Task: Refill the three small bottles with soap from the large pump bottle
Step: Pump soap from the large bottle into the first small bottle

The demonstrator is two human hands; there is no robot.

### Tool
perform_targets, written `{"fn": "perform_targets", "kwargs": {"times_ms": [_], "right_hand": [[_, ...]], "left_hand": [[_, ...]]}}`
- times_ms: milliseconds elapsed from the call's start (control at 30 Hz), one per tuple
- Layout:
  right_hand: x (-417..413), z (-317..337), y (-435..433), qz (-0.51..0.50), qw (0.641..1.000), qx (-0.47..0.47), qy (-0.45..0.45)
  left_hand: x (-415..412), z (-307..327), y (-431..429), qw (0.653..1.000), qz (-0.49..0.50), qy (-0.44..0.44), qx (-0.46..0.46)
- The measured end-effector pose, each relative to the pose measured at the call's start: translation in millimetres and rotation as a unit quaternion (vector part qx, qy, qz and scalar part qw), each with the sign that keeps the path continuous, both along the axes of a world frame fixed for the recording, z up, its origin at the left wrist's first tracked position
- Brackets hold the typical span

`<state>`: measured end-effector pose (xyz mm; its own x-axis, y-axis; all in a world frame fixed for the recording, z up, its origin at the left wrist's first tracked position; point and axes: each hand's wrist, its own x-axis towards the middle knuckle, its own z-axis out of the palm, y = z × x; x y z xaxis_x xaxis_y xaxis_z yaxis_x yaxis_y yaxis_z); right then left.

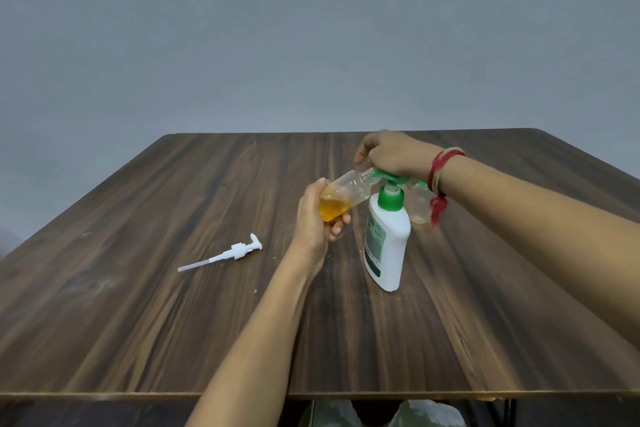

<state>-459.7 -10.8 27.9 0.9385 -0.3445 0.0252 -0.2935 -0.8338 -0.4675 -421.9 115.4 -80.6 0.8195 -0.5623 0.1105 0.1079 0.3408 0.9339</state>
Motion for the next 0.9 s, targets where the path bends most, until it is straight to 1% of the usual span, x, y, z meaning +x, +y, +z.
{"fn": "perform_targets", "kwargs": {"times_ms": [67,133,300,433,533,633,700,833,900], "right_hand": [[0.3,-3.6,-0.9,-0.005,1.000,0.008,-0.008],[0.4,-8.0,0.4,-0.014,1.000,0.014,0.002],[0.8,-1.7,0.0,-0.015,0.999,-0.029,0.009],[1.4,-5.9,6.0,-0.031,0.998,-0.053,0.025],[-2.1,0.5,3.1,-0.038,0.996,-0.071,0.023],[-3.2,-3.8,1.8,-0.040,0.998,-0.038,0.006],[-3.1,-5.8,2.9,-0.032,0.999,-0.013,0.012],[-2.1,-1.5,0.0,-0.031,0.999,-0.030,0.003],[-1.7,-5.5,0.9,-0.025,1.000,-0.012,0.009]], "left_hand": [[1.3,-0.3,0.3,1.000,0.002,-0.005,0.005],[3.2,-1.1,1.0,1.000,0.010,-0.004,0.011],[1.7,-0.6,-0.1,1.000,0.008,-0.004,0.002],[2.6,-0.9,0.9,1.000,0.020,0.014,0.002],[-0.3,-1.0,-0.8,1.000,0.002,-0.002,-0.001],[1.3,-1.4,-0.1,1.000,0.003,-0.007,0.004],[1.8,-1.1,0.4,1.000,0.006,-0.003,0.005],[0.6,-0.9,-0.1,1.000,0.003,-0.010,-0.002],[2.5,-1.5,0.5,1.000,0.008,-0.004,0.002]]}}
